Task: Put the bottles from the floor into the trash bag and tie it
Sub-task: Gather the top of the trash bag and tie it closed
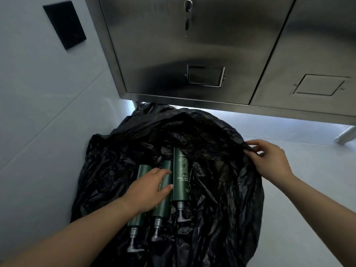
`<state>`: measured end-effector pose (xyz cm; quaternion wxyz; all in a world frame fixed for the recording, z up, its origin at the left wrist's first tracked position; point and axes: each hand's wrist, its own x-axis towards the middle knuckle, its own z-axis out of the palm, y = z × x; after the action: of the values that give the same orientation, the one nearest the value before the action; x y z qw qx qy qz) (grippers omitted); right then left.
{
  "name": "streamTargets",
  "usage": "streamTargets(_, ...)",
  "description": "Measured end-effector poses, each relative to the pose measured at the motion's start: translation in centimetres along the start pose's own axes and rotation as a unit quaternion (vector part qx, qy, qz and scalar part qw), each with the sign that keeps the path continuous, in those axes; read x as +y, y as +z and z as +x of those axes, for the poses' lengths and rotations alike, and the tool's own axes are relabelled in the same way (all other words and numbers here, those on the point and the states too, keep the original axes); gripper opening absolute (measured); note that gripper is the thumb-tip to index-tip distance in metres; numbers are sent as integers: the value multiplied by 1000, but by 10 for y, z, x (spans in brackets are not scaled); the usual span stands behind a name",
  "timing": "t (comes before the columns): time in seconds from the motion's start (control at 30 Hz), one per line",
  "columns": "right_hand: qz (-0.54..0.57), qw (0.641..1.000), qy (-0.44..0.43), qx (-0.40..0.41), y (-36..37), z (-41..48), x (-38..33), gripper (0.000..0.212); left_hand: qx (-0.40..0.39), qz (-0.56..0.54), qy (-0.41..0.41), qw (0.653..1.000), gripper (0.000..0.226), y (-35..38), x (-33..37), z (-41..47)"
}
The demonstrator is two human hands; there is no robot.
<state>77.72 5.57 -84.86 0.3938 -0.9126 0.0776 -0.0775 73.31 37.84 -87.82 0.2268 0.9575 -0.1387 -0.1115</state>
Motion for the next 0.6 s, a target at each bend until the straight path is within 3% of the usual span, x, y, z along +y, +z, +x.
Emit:
streamTargets(0.23, 78, 994, -20, -75, -5, -6, -8, 9, -6, -29, 15, 999, 49, 4, 17, 7)
streamTargets(0.47, 133, 989, -11, -66, 0, -6, -19, 12, -8, -197, 24, 980, 40, 22, 76, 23)
streamTargets(0.6, 146, 988, -5, -56, 0, -8, -17, 9, -5, -263, -16, 965, 50, 42, 111, 43)
